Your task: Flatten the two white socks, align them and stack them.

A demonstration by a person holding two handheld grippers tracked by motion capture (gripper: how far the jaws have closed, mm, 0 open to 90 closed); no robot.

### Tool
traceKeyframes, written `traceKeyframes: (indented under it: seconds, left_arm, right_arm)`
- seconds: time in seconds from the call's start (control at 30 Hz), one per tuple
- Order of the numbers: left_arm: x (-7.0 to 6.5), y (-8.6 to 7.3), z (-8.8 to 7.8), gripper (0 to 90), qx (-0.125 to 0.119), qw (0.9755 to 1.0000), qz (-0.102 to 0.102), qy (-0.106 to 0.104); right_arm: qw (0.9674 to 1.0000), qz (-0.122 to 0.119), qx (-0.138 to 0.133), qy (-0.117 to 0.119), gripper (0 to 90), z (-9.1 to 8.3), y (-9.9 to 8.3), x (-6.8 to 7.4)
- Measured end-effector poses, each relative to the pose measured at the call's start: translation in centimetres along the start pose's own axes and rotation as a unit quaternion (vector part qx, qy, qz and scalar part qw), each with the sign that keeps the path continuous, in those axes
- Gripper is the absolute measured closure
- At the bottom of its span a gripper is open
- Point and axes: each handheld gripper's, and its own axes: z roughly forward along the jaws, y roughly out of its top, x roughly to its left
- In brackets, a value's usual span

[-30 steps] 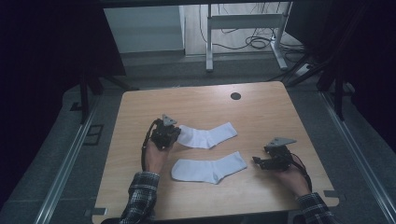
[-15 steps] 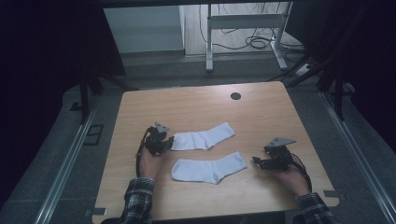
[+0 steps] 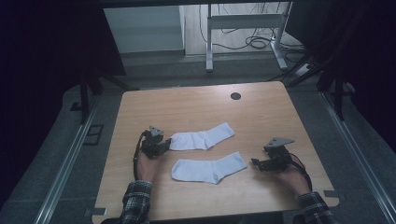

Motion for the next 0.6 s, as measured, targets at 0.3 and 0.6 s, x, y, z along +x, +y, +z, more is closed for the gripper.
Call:
traceKeyframes:
  seconds: [0.3,0.6]
  left_arm:
    - [0.8,-0.4,0.5,53.7,0.004,0.9995,-0.009,-0.030]
    - [0.7,-0.4,0.5,42.3,0.007,0.9992,0.004,-0.040]
  right_arm:
    - [0.9998,0.021,0.008,0.003,30.9,-0.2,0.5,-0.4]
    - [0.9990,0.041,0.012,0.014,40.5,0.2,2.9,-0.4]
